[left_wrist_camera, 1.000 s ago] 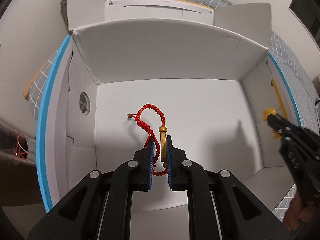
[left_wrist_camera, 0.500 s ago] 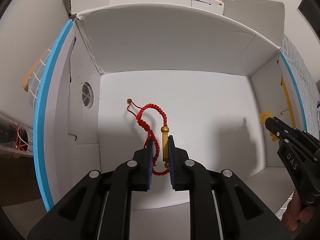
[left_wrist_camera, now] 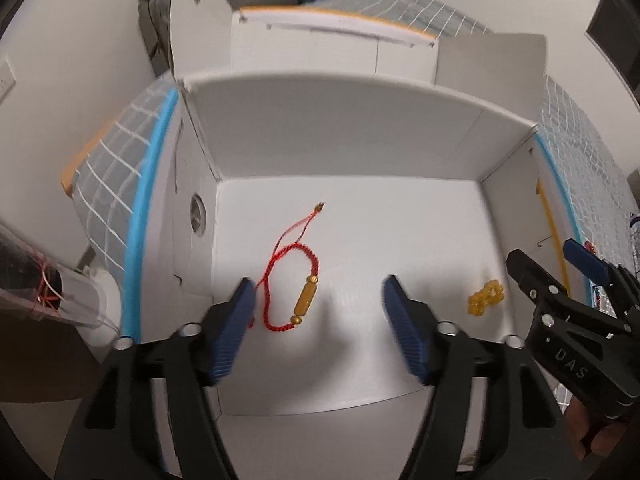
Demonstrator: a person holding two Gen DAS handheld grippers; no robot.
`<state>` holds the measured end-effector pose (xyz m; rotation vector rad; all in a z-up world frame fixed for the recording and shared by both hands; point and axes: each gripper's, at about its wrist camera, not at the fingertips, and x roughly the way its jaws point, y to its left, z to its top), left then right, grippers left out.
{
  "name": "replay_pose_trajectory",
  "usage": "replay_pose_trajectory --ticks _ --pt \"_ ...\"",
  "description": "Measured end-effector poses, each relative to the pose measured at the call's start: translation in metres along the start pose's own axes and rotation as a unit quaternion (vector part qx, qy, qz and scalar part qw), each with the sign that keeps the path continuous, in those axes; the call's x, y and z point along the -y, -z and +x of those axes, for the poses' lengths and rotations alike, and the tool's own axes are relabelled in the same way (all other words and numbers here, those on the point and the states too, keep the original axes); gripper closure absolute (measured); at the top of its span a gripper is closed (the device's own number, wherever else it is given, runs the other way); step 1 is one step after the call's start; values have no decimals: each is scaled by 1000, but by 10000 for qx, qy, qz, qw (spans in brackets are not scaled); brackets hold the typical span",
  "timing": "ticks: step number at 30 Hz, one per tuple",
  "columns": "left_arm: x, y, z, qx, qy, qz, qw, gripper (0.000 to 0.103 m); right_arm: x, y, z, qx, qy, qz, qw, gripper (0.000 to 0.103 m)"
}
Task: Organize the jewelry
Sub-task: 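Open both tools to drop the bracelets into the box, then move both tools back over the remaining bracelets on the bed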
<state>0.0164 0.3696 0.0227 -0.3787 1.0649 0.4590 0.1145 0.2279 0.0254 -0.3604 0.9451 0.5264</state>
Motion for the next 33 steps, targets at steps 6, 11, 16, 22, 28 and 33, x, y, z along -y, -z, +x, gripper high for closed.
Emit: replay_pose_trajectory --ticks 6,11,16,22,28,33 --pt "6 0 -34 532 -53 59 9986 18 10 2 -29 348 46 61 9994 8" --pt "15 2 -68 1106 270 83 9935 6 28 10 -60 767 112 189 9968 8" --pt "34 8 -97 1505 271 230 9880 6 49 20 -84 996 307 268 9942 8" --pt "69 23 -115 1756 355 591 9821 6 78 37 -111 1288 530 453 9892 8" --pt "107 41 -122 1835 551 942 9769 6 112 65 -134 1422 796 650 9845 8" --pt "144 59 -123 1853 826 1117 9728 6 151 93 -149 1375 1064 910 9806 8"
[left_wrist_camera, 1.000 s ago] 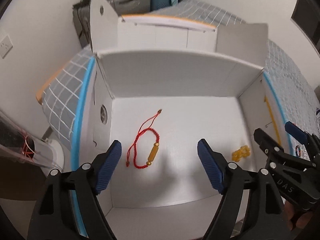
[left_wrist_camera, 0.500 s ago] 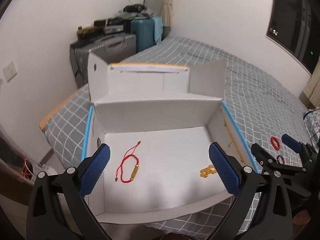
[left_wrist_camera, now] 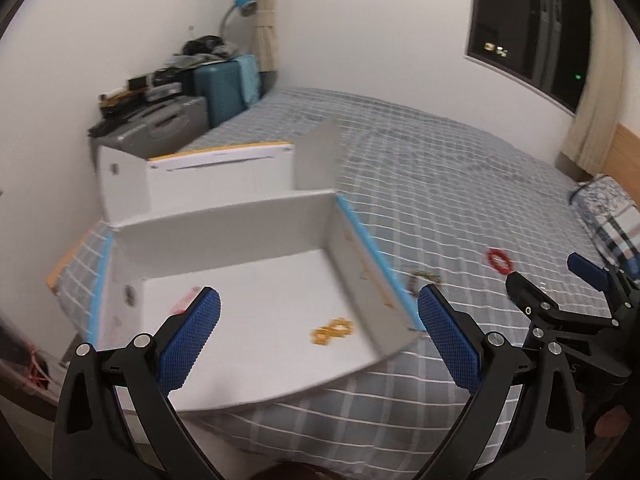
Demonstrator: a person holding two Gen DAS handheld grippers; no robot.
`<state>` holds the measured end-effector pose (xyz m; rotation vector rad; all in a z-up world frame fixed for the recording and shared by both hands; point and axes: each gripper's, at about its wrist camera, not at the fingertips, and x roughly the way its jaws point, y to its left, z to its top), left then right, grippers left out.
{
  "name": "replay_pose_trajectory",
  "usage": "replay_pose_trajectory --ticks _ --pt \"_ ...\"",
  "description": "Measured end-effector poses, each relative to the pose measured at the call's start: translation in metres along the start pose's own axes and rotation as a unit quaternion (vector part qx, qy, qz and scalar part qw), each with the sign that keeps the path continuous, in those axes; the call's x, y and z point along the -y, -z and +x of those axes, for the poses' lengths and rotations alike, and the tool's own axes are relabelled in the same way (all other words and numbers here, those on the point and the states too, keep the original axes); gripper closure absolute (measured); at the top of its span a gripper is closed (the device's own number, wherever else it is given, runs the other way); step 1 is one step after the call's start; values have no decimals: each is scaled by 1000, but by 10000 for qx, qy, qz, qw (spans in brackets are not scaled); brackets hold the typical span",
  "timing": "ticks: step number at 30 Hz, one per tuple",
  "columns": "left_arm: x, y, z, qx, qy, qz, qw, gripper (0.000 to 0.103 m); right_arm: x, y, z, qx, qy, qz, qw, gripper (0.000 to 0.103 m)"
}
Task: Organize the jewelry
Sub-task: 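Move both tools back over the remaining bracelets on the bed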
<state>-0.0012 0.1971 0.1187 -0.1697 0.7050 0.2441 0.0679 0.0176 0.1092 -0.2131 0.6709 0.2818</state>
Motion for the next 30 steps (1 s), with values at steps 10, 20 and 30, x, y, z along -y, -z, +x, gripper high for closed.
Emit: replay_pose_trajectory --ticks 10,20,30 --pt "80 21 16 -145 442 543 9974 6 88 41 -12 -220 432 550 9973 8" --pt "140 53 57 -519 725 905 9919 6 153 85 -2 -516 696 1063 9905 8" --pt "191 84 104 -908 930 1204 9842 6 193 124 39 -918 783 1359 9833 8"
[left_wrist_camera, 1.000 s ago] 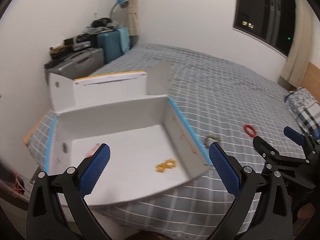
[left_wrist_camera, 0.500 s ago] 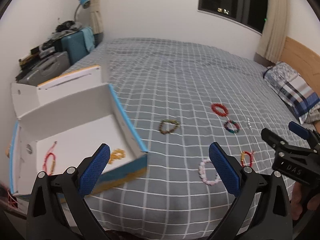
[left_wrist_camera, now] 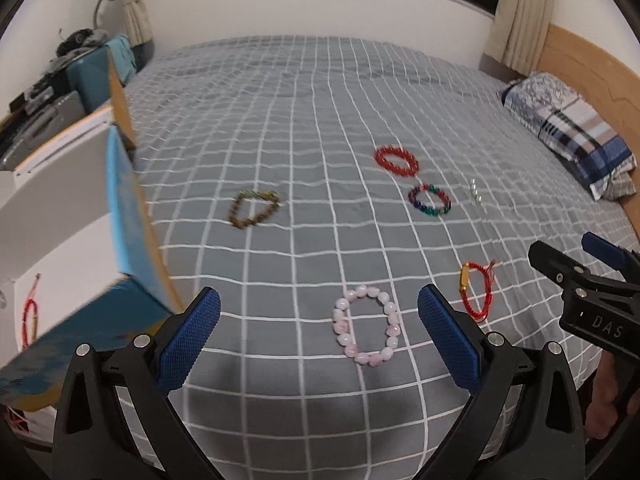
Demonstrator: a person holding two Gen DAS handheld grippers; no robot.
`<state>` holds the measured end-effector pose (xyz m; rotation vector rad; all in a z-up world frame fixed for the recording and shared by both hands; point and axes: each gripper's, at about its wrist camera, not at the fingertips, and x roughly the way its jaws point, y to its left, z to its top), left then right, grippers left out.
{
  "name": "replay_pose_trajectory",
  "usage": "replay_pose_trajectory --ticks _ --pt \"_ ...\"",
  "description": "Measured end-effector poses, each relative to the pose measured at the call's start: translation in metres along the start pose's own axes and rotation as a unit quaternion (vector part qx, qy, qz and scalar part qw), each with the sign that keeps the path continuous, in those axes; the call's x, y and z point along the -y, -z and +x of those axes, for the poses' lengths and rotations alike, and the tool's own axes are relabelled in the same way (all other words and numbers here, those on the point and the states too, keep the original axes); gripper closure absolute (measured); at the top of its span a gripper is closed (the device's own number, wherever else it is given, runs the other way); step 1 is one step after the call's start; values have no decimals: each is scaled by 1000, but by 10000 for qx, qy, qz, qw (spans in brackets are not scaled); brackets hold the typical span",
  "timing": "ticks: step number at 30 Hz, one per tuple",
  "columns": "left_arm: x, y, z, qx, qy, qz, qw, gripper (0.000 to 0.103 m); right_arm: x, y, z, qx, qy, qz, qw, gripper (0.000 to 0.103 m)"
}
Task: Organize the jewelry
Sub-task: 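Move both tools back over the remaining bracelets on the bed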
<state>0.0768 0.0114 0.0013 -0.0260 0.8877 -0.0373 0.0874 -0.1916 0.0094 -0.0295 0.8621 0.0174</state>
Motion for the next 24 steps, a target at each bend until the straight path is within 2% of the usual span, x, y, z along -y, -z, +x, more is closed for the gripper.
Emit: replay_pose_trajectory --ticks 13,16,24 --pt "12 19 67 -422 225 114 9988 6 6 16 73 -737 -256 44 9969 8" --pt "16 21 73 -418 136 218 9988 6 6 18 79 -761 -215 20 9969 8" --pt "23 23 88 -549 257 259 9978 6 8 20 93 -886 -207 88 9958 8"
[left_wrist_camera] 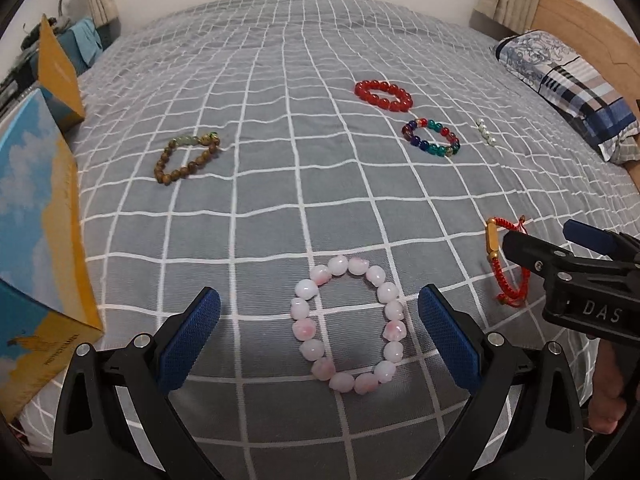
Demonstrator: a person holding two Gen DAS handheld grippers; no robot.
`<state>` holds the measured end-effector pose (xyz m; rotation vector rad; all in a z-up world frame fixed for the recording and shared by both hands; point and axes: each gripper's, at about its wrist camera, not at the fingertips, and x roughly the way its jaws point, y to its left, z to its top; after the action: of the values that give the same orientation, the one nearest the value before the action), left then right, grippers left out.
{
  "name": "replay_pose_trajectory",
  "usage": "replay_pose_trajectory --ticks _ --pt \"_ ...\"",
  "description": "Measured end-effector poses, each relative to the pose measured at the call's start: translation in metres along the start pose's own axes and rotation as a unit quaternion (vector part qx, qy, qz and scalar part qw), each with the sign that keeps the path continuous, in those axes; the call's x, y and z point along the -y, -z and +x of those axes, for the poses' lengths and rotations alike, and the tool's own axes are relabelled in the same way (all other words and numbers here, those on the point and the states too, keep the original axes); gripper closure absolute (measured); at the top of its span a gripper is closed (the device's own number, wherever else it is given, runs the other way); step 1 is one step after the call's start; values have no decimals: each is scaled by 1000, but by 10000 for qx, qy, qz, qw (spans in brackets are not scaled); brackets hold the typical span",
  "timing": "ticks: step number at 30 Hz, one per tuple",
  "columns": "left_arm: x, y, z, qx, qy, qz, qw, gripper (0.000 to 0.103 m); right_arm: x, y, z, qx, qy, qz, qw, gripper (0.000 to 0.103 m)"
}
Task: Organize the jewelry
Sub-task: 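Move both tools back over the remaining bracelets on the bed, then grasp the pink bead bracelet with the left tool while the right tool grasps the red cord bracelet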
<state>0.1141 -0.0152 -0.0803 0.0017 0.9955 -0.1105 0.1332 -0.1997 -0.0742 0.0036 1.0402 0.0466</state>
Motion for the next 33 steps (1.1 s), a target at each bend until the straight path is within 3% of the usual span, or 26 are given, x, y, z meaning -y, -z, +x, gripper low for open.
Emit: replay_pose_trajectory --ticks 9,14,20,28,33 --pt "0 0 16 -131 67 -57 9999 6 -7 0 16 -130 50 -141 9998 11" --pt "-2 2 22 -282 -2 -49 9996 11 -6 1 26 -356 -49 -159 9992 35" --pt "-6 3 20 -309 -8 -92 9995 31 -4 1 27 -411 -83 -83 9991 55" --pt "-12 4 17 -336 72 -209 9992 54 -4 2 26 -392 25 -96 9992 74" --pt "-18 5 14 -362 106 -298 9988 80 -4 2 25 -333 107 -123 9993 86"
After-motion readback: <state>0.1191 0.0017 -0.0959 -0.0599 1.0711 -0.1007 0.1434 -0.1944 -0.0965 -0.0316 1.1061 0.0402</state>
